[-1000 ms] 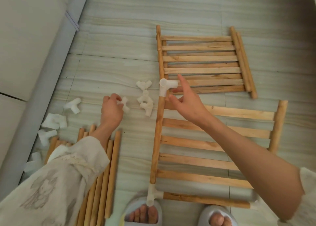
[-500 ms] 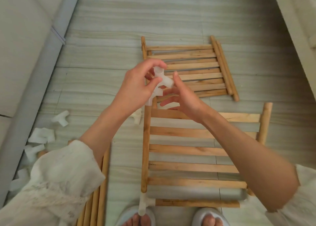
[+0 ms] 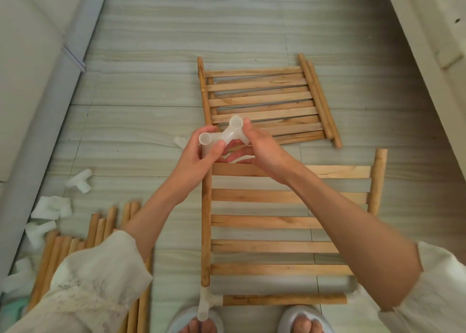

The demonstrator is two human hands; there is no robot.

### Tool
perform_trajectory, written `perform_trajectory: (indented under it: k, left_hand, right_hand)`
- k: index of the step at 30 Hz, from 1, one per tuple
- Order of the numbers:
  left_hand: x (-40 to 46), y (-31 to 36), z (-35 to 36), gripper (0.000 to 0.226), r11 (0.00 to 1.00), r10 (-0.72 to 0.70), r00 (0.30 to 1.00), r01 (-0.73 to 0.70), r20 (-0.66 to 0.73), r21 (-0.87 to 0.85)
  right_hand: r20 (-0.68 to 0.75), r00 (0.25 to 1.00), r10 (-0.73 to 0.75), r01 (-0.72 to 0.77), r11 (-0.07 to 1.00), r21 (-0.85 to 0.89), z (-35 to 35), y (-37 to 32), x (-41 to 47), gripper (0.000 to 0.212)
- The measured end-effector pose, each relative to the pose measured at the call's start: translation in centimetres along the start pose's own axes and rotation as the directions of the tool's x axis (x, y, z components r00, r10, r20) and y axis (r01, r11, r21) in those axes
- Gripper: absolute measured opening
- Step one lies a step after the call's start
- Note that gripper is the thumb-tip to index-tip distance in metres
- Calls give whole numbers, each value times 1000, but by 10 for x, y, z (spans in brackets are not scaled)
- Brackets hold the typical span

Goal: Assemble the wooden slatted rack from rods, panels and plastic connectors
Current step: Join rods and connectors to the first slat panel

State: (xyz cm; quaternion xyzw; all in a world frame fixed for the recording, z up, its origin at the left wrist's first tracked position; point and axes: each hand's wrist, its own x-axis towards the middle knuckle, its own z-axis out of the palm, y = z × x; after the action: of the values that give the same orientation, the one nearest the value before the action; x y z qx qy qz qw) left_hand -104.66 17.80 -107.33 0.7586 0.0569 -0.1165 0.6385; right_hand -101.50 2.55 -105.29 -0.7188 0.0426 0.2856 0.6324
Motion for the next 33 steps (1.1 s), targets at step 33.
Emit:
perform_trajectory:
  k: [33]
  left_hand:
    - [-57, -120, -108, 43, 243, -314, 845, 512, -433, 824]
  right_hand:
    - [-136, 987, -90, 66, 983, -169, 10, 13, 8, 49]
